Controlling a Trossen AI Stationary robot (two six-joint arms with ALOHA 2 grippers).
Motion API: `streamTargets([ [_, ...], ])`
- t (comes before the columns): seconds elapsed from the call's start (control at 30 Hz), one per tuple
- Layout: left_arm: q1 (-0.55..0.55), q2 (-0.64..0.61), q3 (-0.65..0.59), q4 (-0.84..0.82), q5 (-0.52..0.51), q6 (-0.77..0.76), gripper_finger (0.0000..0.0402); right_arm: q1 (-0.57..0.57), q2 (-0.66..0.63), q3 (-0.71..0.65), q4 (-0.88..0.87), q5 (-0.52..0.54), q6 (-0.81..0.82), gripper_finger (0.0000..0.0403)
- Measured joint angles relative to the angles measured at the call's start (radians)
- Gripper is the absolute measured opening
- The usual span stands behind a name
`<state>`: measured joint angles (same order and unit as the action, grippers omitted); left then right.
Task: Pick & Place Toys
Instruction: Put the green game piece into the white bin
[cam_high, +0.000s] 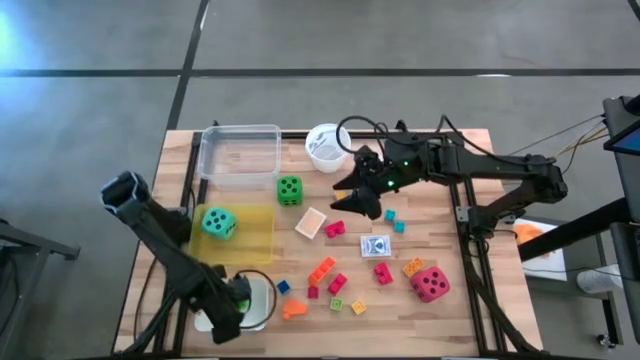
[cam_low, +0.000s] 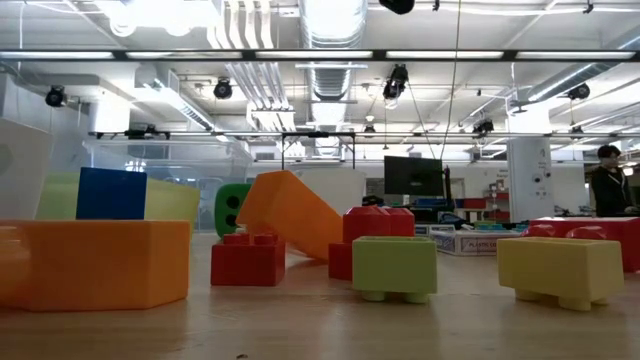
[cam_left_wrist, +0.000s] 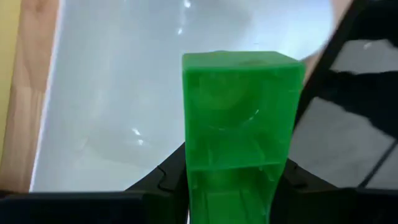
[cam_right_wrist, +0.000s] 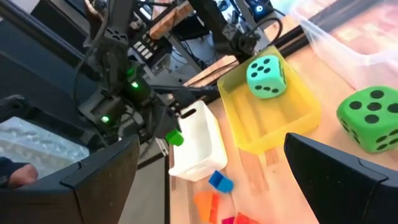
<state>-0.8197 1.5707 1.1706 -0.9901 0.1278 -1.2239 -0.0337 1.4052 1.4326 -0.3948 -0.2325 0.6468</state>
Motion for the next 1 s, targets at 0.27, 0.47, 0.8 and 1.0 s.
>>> streamTargets([
  [0.27, -0.001, 0.116, 0.0, 0.001, -0.005, 0.126, 0.012, 0.051, -0.007, 0.0, -0.027, 0.008, 0.004, 0.0394],
  [0.47, 0.003, 0.133, -0.048, 0.049, -0.071, 0.153, 0.012, 0.095, -0.017, 0.0, -0.064, 0.06, 0.005, 0.0394],
  [0.8, 0.049, 0.131, -0.183, 0.216, -0.076, 0.116, 0.012, 0.146, -0.058, 0.0, -0.103, 0.159, 0.008, 0.0394],
  [1.0, 0.049, 0.13, -0.218, 0.26, -0.075, 0.148, 0.012, 0.151, -0.081, 0.0, -0.104, 0.187, 0.007, 0.0394],
])
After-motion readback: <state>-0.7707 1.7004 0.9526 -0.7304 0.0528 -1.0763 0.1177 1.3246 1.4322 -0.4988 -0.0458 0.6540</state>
